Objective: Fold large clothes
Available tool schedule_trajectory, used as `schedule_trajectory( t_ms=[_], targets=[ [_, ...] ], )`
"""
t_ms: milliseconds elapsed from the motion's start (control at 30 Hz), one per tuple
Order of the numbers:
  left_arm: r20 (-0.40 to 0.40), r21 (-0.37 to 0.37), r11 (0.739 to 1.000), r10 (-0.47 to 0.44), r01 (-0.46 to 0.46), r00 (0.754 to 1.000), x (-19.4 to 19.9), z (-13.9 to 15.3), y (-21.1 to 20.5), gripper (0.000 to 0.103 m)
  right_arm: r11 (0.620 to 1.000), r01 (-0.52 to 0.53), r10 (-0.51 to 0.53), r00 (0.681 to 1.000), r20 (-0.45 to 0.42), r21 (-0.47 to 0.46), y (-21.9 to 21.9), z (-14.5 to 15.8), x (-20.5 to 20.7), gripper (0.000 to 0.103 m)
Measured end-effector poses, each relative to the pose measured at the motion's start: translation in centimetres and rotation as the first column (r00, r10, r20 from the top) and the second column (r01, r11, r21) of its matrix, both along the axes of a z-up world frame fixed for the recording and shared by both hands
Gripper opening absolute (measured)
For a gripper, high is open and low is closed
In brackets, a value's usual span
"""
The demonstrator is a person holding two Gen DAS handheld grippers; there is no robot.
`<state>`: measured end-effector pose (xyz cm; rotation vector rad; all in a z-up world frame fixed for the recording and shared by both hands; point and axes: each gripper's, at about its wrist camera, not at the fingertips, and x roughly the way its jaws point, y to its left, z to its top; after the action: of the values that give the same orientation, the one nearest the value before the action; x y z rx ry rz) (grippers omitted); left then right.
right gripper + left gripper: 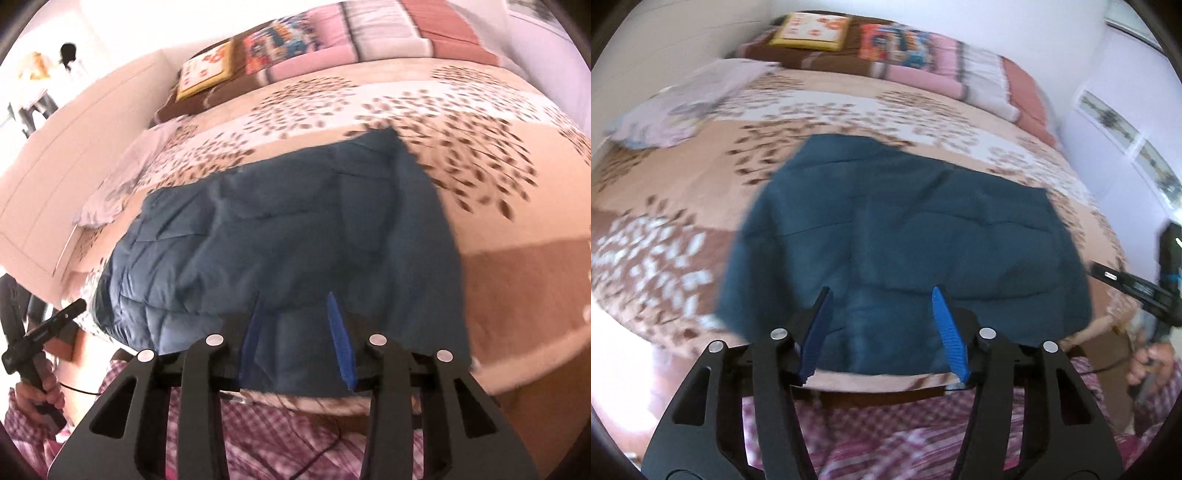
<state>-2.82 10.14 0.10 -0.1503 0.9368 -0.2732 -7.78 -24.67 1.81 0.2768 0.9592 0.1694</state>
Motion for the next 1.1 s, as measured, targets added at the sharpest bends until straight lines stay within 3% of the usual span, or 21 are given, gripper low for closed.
schedule_trajectory(
  t_ms=[233, 400, 533, 667, 800, 967, 1033, 1100],
  targets=[
    [-0.016, -0.077, 0.971, -0.228, 0.226, 0.974, 2.1, -0.2, -8.6, 0.049, 0.993, -0.116, 0.116, 0.993, -0.015, -0.008, 4.6, -0.1, 5.6, 0.038],
    [-0.021, -0.029, 0.955, -0.295, 0.295, 0.955, 1.8, -0.7, -11.2, 0.047, 0.986, -0.166, 0.166, 0.985, -0.040, 0.007, 6.9, -0.1, 10.7, 0.038],
    [0.013, 0.018, 0.976, -0.216, 0.216, 0.976, 1.2, -0.1, -8.0, 0.047, 0.985, -0.169, 0.171, 0.981, -0.092, 0.022, 8.2, -1.6, 14.4, 0.038],
    [-0.010, -0.017, 0.997, -0.078, 0.078, 0.997, 0.8, -0.6, -2.6, 0.047, 0.987, -0.161, 0.156, 0.976, -0.149, -0.021, 9.4, -3.9, 18.0, 0.038],
    [-0.045, -0.045, 0.998, 0.038, -0.040, 0.998, 0.4, -1.7, 1.6, 0.047, 0.987, -0.143, 0.122, 0.965, -0.232, -0.077, 9.9, -7.2, 20.7, 0.036],
    [-0.073, -0.057, 0.991, 0.117, -0.122, 0.990, 0.5, -2.7, 5.1, 0.048, 0.978, -0.163, 0.117, 0.947, -0.300, -0.132, 10.8, -10.0, 22.1, 0.035],
    [-0.075, -0.046, 0.987, 0.148, -0.151, 0.986, 0.6, -3.0, 6.0, 0.054, 0.973, -0.172, 0.117, 0.943, -0.313, -0.154, 11.1, -10.6, 22.3, 0.035],
    [-0.077, -0.051, 0.980, 0.187, -0.191, 0.979, 0.4, -3.2, 7.2, 0.069, 0.969, -0.178, 0.117, 0.940, -0.320, -0.169, 11.3, -10.9, 22.4, 0.035]
  ],
)
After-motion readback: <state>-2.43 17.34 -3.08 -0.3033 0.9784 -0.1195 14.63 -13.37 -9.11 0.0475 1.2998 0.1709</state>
